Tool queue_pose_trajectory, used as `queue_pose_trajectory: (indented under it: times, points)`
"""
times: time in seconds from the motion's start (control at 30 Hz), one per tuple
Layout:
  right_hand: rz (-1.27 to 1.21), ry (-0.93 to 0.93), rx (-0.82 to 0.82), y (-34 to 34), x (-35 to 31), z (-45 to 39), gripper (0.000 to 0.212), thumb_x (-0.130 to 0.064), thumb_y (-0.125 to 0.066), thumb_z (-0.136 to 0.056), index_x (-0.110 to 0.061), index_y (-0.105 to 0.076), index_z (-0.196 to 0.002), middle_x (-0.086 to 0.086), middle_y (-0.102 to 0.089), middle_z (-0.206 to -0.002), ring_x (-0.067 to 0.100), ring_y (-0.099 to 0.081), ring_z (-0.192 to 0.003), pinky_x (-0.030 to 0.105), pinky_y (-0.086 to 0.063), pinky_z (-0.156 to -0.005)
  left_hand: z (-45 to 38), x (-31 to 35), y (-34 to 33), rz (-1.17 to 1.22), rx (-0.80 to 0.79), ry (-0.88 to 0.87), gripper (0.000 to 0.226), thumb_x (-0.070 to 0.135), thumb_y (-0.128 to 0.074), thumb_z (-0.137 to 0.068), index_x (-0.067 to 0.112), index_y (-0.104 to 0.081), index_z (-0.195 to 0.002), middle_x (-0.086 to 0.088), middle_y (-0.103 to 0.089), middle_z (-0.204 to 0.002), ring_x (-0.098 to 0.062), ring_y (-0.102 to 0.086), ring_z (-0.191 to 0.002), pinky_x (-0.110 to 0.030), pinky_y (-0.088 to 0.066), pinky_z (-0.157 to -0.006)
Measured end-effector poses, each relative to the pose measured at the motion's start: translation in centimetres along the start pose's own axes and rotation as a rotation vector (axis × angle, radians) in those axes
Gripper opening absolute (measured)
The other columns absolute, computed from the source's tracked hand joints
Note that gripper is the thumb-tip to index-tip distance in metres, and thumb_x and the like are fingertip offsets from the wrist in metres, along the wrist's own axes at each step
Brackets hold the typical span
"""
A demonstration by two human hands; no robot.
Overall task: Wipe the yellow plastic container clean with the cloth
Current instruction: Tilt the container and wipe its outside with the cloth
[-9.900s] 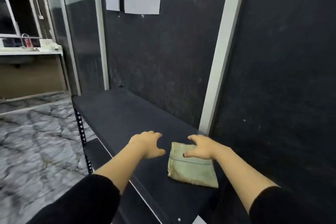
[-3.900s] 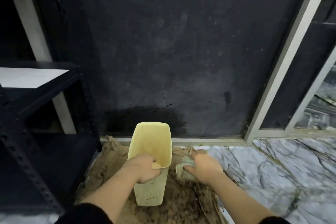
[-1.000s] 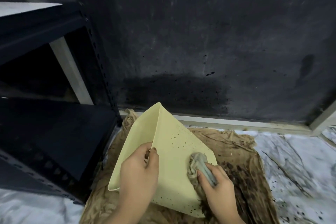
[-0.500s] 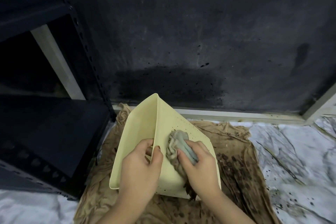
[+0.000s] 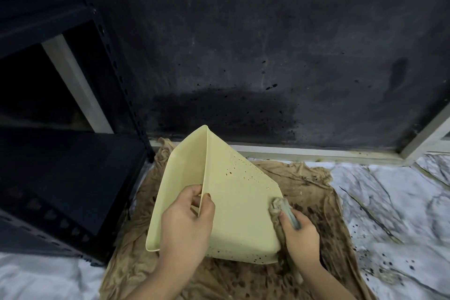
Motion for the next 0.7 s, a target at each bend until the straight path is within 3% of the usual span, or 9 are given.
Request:
queue_pose_trajectory:
  times: [0.2,0.27,0.37,0.47,0.63,0.7]
  points:
    - [0.018,-0.089,0.071,0.4,0.4,2.4,0.036,-0.024,-0.064,-0.084,-0.004,-0.062,-0.114,0.019,-0.061,-0.109,0.036,-0.057,-0.102,0.035,-0.038,-0.078,0.1,0.3,0.0,-0.042,0.019,0.006,0.01,0.023,-0.053,-0.088,0.03,-0.058,-0.093,0.004,-0.064,-0.074,-0.003,-0.047,-0.042,-0.015,-0.038,-0.047]
    - [0.016,0.041,0.066,0.0,-2.3,3.9,0.033,-0.018,-0.067,-0.082,-0.003,-0.064,-0.111,0.013,-0.061,-0.1,0.031,-0.06,-0.097,0.029,-0.038,-0.076,0.1,0.3,-0.1,-0.049,0.021,0.003,0.011,0.023,-0.053,-0.088,0.027,-0.061,-0.094,0.004,-0.064,-0.074,-0.002,-0.048,-0.045,-0.015,-0.038,-0.049]
    - [-0.039,0.298,-0.027,-1.4,-7.8,6.2,0.025,-0.015,-0.068,-0.08,-0.01,-0.067,-0.104,-0.004,-0.056,-0.082,0.0,-0.058,-0.078,0.011,-0.038,-0.063,0.3,0.5,-0.5,-0.053,0.016,-0.008,0.013,0.022,-0.054,-0.087,0.027,-0.062,-0.096,0.005,-0.066,-0.074,-0.003,-0.049,-0.047,-0.017,-0.039,-0.049]
    - [-0.087,0.411,-0.128,-2.7,-11.6,6.7,0.022,-0.019,-0.066,-0.082,-0.018,-0.066,-0.103,-0.008,-0.056,-0.083,-0.001,-0.054,-0.086,0.008,-0.041,-0.064,0.6,0.8,-0.7,-0.053,0.007,-0.033,0.015,0.021,-0.055,-0.088,0.036,-0.057,-0.086,0.006,-0.065,-0.072,-0.004,-0.05,-0.046,-0.019,-0.04,-0.05]
    - [-0.142,0.368,-0.133,-2.7,-12.1,4.5,0.012,-0.02,-0.065,-0.082,-0.028,-0.064,-0.091,-0.011,-0.059,-0.085,-0.006,-0.056,-0.082,0.003,-0.039,-0.066,0.6,0.9,-0.8,-0.051,-0.013,-0.042,0.019,0.023,-0.054,-0.087,0.04,-0.055,-0.079,0.003,-0.066,-0.071,-0.006,-0.048,-0.043,-0.022,-0.039,-0.047]
    - [-0.126,0.301,-0.119,-2.6,-11.0,3.3,0.01,-0.02,-0.064,-0.083,-0.026,-0.065,-0.092,-0.004,-0.06,-0.085,0.002,-0.058,-0.077,0.008,-0.041,-0.065,0.6,0.8,-0.7,-0.034,-0.017,-0.037,0.016,0.022,-0.054,-0.088,0.036,-0.059,-0.084,0.001,-0.067,-0.072,-0.005,-0.049,-0.045,-0.021,-0.04,-0.047]
Point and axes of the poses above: each hand's wrist, its own z-axis away from the middle knuckle, its own y-axis out of the back of the hand, x = y × z, the point moved 8 cm from there along -z, towards the middle knuckle
